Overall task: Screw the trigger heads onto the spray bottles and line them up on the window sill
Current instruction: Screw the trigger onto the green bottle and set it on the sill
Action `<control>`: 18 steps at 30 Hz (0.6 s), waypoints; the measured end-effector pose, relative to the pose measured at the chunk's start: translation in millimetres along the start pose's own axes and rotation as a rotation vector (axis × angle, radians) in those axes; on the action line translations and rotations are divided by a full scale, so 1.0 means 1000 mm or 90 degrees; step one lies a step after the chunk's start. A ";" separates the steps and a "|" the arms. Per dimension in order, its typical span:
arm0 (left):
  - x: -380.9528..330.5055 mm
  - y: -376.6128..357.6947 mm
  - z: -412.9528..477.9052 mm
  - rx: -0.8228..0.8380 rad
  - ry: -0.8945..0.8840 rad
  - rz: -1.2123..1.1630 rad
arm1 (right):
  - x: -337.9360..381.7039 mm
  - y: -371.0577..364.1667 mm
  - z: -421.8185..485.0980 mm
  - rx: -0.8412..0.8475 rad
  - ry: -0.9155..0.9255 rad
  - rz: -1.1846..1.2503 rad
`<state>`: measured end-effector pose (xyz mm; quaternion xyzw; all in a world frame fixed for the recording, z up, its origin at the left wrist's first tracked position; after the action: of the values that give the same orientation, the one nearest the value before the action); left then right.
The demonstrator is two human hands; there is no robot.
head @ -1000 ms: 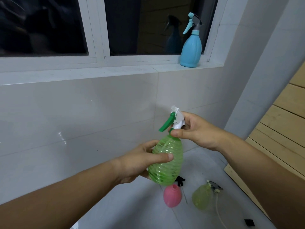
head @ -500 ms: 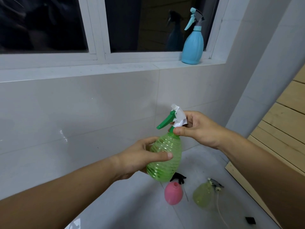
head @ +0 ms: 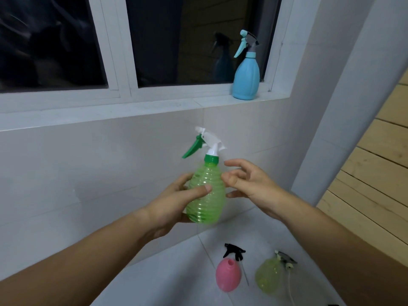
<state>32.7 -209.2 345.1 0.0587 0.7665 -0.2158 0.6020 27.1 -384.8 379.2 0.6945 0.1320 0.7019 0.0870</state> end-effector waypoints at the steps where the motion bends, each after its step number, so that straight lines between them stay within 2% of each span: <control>1: -0.007 -0.001 0.003 -0.019 -0.015 -0.012 | 0.001 -0.004 0.000 0.009 0.008 -0.004; 6: -0.053 -0.015 0.024 -0.044 -0.111 0.005 | 0.033 0.008 0.014 -0.049 0.128 0.010; 9: -0.103 -0.025 0.047 -0.033 -0.209 0.107 | 0.063 0.029 0.030 -0.077 0.185 -0.011; 12: -0.153 -0.033 0.076 -0.041 -0.276 0.193 | 0.092 0.054 0.062 -0.106 0.200 -0.041; 15: -0.191 -0.037 0.112 -0.034 -0.294 0.186 | 0.111 0.077 0.104 -0.171 0.199 -0.051; 18: -0.218 -0.030 0.143 -0.085 -0.301 0.164 | 0.123 0.089 0.142 -0.213 0.186 -0.077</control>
<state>209.0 -257.2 533.2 0.0635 0.6038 -0.0941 0.7890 171.8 -422.7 523.9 0.5522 0.0663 0.8005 0.2231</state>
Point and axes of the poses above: each hand's wrist, its own z-axis towards the middle knuckle, its own y-axis out of the back of the hand, x = y × z, the point moved 7 cm from there along z, towards the middle knuckle, and after that the axes turned 10 degrees about -z, right-handed, at the moved point
